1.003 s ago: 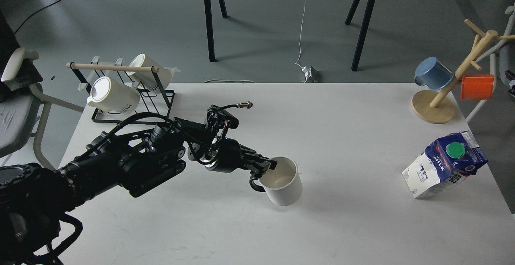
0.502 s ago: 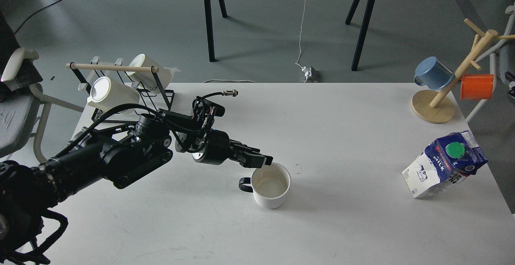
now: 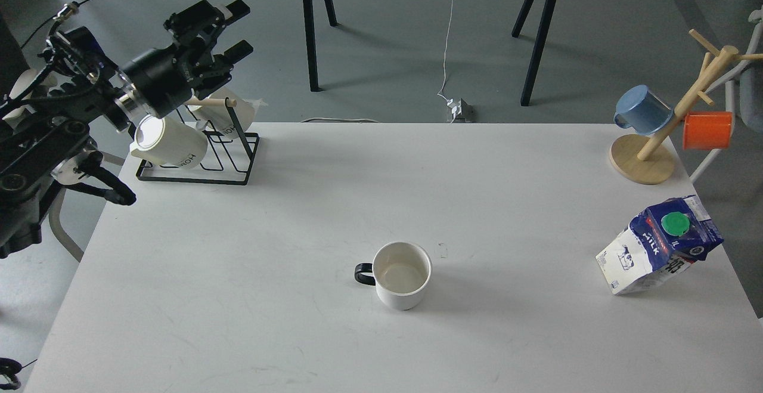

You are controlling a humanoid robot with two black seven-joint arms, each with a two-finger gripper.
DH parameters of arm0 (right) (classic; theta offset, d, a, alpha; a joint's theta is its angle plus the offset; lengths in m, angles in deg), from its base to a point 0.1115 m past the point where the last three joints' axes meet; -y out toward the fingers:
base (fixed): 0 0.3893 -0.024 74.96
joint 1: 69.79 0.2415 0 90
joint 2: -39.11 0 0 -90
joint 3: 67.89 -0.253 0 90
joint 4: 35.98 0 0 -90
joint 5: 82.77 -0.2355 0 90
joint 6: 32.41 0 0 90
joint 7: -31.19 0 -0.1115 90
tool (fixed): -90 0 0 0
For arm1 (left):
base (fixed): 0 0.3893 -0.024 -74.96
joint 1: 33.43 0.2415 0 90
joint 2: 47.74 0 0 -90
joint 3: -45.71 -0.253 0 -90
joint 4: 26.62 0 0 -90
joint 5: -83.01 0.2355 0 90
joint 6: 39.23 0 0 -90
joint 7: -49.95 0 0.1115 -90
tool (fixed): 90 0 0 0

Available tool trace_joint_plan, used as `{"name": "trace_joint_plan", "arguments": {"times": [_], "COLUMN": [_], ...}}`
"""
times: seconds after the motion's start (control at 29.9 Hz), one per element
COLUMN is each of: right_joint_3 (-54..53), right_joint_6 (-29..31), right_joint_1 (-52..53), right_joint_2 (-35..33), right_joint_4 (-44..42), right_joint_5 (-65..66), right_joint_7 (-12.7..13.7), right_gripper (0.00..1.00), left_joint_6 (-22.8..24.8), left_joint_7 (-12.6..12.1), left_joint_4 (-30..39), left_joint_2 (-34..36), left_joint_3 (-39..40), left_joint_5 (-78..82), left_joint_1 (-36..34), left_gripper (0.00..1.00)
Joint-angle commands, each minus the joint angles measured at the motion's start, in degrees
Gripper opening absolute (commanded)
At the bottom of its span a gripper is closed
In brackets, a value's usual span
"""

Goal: Place cup and milk with both arms
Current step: 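Release the mug and retract the left arm toward the rack, then reach the right gripper to the milk carton and grasp it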

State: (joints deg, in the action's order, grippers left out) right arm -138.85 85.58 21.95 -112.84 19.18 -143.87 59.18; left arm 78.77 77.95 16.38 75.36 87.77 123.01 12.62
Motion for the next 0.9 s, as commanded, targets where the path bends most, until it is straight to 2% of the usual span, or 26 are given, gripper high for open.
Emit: {"name": "trace_joint_plan", "arguments": {"times": [0.0,0.17,0.33,0.57,0.87], "right_joint_3": [0.03,0.29,1.08,6.53,7.41], "right_joint_6": [0.0,0.0,0.0,0.0,0.0], "right_joint_1": [-9.81,-22.2,-27.84,-26.89,-19.33], "right_joint_2": [-0.19,0.51,7.27,16.85,18.1], "right_joint_4": [0.03,-0.32,0.47,1.53,2.23], "right_joint_5": [-1.12,-4.38,-3.24,1.15,3.27], "right_joint_7": [0.0,0.0,0.0,0.0,0.0], "right_gripper": [0.95,0.95,0.96,0.96,0.96], "left_joint_6": [0.01,0.01,0.01,0.01,0.01], "left_joint_7": [0.0,0.0,0.0,0.0,0.0], "left_joint_4": [-2.04,-2.04,-2.13,-2.13,-2.13], "left_joint_2": [0.38,0.39,0.3,0.12,-0.14], "left_joint_3": [2.58,2.67,2.67,2.06,1.97], "left_joint_5": [-6.68,-6.95,-6.95,-6.69,-6.6], "left_joint_1": [2.81,4.39,4.48,4.48,6.41], "left_gripper": [0.87,0.88,0.88,0.89,0.89]}}
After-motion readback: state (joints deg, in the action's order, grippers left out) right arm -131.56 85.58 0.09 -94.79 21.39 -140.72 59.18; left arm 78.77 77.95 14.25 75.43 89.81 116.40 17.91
